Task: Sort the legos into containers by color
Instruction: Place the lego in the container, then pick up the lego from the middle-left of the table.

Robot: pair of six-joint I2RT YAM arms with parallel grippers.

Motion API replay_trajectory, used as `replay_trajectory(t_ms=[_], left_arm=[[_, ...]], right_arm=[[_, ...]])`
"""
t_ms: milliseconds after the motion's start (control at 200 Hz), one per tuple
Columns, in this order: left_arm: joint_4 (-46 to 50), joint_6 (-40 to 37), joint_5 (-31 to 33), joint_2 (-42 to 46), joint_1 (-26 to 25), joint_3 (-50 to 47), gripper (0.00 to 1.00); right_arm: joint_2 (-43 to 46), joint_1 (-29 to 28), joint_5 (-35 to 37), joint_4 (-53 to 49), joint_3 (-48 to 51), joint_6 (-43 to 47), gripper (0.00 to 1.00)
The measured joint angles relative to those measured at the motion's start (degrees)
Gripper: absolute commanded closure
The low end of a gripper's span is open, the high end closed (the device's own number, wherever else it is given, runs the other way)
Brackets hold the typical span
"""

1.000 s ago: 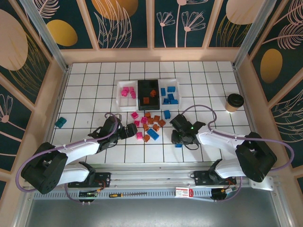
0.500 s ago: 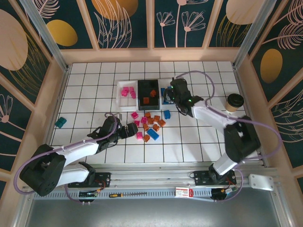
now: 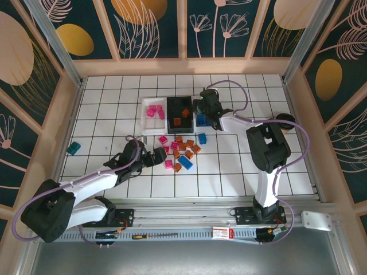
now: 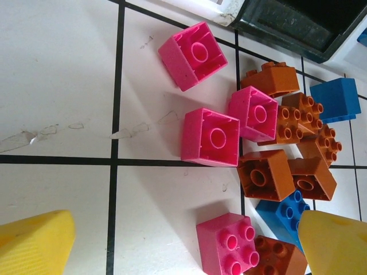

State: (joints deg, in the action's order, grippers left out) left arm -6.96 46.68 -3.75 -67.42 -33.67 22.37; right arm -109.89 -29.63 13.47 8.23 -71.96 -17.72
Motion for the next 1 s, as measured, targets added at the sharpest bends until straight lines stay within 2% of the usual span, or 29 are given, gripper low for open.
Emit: replay_trajectory(t_ms=[105,225,400,556,776,1001], left_arm=[[0.7,-0.74,0.17,0.04,0.0,0.48,0.14],[1.75,-2.32,0.92,0.04,-0.63,1.73,0.19],[3.78,-4.44,5.09,-3.02,-6.93,6.58,0.25],[5.31,-6.14,10.54,-10.27,-11.76,10.82,0.38],[6.82,-6.58,14.71,-17.53,-12.81,13.7,0.42],[7.43,-6.54,15.21,-19.69,-15.28,14.01,0.41]], right_arm=[[5.09,-0.42,-0.42,1.6,4.15,-0.72,0.3],[13.77,-1.14,-1.7,4.37,11.02,-2.19,0.3],[22.53,-3.65,-2.64,7.26,20.22,-4.42,0.3],[26.08,-4.28,-3.06,7.96,27.91,-6.91,0.3],[31.67,-4.24,-2.71,7.89,32.76,-8.37,0.3],[37.05,-4.09,-1.53,8.24,35.19,-8.39,0.3]])
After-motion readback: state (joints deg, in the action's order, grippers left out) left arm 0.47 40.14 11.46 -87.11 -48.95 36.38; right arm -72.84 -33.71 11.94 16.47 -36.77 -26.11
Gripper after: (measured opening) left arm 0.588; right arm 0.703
